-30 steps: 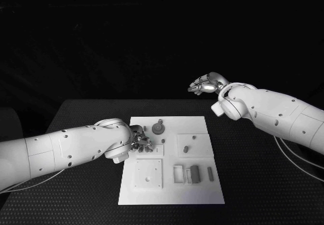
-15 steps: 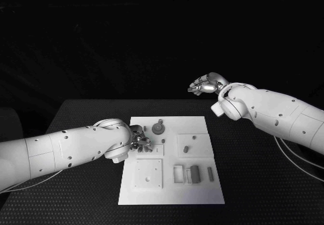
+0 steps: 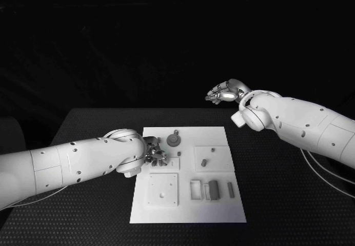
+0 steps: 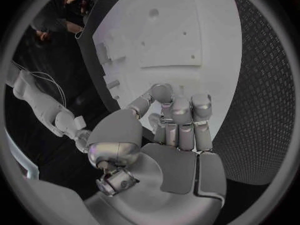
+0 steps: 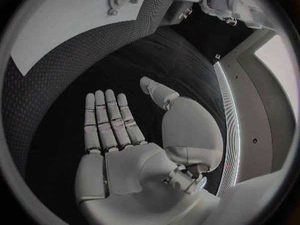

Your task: Assemble the parts on the task board

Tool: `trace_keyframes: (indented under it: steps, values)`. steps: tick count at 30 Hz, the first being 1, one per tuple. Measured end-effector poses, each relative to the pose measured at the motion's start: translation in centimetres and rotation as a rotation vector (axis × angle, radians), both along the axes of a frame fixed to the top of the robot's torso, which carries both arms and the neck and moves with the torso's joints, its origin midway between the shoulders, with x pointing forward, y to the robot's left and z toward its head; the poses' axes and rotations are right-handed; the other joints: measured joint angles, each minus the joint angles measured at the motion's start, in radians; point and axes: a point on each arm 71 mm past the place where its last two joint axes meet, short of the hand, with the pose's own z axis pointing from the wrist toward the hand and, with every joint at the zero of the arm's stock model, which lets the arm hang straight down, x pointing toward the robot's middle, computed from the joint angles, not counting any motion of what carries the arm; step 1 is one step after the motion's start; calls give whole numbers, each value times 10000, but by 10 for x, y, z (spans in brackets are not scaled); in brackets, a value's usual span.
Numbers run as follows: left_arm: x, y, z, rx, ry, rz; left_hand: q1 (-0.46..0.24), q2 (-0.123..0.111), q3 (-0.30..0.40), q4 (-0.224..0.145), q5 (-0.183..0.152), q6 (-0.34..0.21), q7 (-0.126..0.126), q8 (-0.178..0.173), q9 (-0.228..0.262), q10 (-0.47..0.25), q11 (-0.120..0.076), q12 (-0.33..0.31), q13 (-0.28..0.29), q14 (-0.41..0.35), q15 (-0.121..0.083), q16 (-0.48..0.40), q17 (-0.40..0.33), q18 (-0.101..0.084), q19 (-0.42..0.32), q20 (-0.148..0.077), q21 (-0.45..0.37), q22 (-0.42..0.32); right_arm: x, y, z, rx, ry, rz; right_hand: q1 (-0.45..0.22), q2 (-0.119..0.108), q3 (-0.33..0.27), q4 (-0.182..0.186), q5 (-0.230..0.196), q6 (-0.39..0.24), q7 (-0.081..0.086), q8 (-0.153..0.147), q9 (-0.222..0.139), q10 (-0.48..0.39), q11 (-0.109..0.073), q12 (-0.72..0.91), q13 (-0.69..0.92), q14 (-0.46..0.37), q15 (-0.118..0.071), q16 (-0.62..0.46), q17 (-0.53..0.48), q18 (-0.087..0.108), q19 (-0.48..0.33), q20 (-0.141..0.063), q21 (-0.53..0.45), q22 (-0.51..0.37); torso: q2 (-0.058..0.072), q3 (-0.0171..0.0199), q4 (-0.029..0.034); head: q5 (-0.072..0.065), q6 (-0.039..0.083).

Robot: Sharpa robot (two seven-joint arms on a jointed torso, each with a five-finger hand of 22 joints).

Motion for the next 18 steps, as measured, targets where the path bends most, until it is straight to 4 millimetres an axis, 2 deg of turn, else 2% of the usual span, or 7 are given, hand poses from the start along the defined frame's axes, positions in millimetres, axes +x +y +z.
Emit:
trace_keyframes:
  steps: [2, 7, 11, 18]
  values:
    - [0, 0, 0, 47, -12, -35, -171, -41, 0, 0, 461, 41, 41, 1, 74, -23, -23, 0, 0, -3, -3, 37, -53, -5, -22, -22, 0, 0, 0, 1, 0, 1, 11, 23, 0, 0, 0, 0, 0, 0, 0, 0, 0, 0, 0, 0, 0, 0, 0, 0, -5, -1, -1, 0, 0, 0, 0, 7, -6, 2, -4]
    - [0, 0, 0, 151, -29, -104, -428, -107, 0, 0, 1074, 115, 93, 1, 171, -35, -35, 66, -1, -19, -19, 147, -123, 35, -39, -38, 54, 0, 0, 1, 0, -1, 37, 58, 39, 39, -27, -27, 0, 0, 0, 0, -10, 0, 0, 0, -9, 0, 0, 0, -5, -1, -1, 0, 0, 0, 0, 10, -12, 7, -25]
    - [0, -1, 0, 214, -37, -164, -462, -119, 1, 0, 1281, 148, 106, 1, 246, -35, -36, 96, -1, -19, -19, 163, -151, 70, -39, -37, 54, 7, 0, 1, 0, -3, 56, 82, 39, 39, -27, -27, 0, 0, 0, 0, -10, 0, 0, -38, -21, 0, 0, 0, -16, 0, 0, 0, -37, 8, 0, 12, -11, 8, -34]
    - [0, -3, 0, 282, -47, -227, -619, -144, 3, -3, 1319, 214, 99, 1, 286, 0, -70, 104, 8, -19, -20, 193, -173, 76, -39, -37, 94, 7, 0, 2, -1, -5, 89, 130, 39, 39, -27, -27, -1, 0, 0, 0, -19, 36, 36, -38, -35, 0, 0, 0, -17, 0, 0, 0, -37, 8, 0, 12, -10, -5, -35]
